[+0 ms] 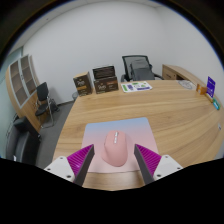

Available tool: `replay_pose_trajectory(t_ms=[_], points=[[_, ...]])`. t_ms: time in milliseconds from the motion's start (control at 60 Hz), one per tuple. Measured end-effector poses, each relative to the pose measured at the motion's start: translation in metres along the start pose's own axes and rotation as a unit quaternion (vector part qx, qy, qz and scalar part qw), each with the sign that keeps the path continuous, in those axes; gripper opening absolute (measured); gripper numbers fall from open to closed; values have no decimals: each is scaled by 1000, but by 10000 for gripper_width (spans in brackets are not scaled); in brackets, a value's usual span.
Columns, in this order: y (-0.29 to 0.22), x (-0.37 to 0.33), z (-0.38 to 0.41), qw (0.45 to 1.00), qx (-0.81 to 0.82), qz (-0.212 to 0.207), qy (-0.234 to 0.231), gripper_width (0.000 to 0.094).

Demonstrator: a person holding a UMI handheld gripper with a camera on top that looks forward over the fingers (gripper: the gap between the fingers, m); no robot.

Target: Arrange mouse

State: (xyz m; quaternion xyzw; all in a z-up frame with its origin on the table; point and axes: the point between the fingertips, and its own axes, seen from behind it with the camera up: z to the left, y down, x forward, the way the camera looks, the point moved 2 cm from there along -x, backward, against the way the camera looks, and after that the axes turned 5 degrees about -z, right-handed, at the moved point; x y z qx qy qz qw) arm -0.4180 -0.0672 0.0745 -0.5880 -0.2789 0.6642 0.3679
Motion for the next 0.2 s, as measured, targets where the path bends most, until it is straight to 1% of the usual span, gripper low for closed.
replay_pose_trajectory(t_ms=[200], points=[[8, -113, -9, 997, 44, -41, -46, 837]])
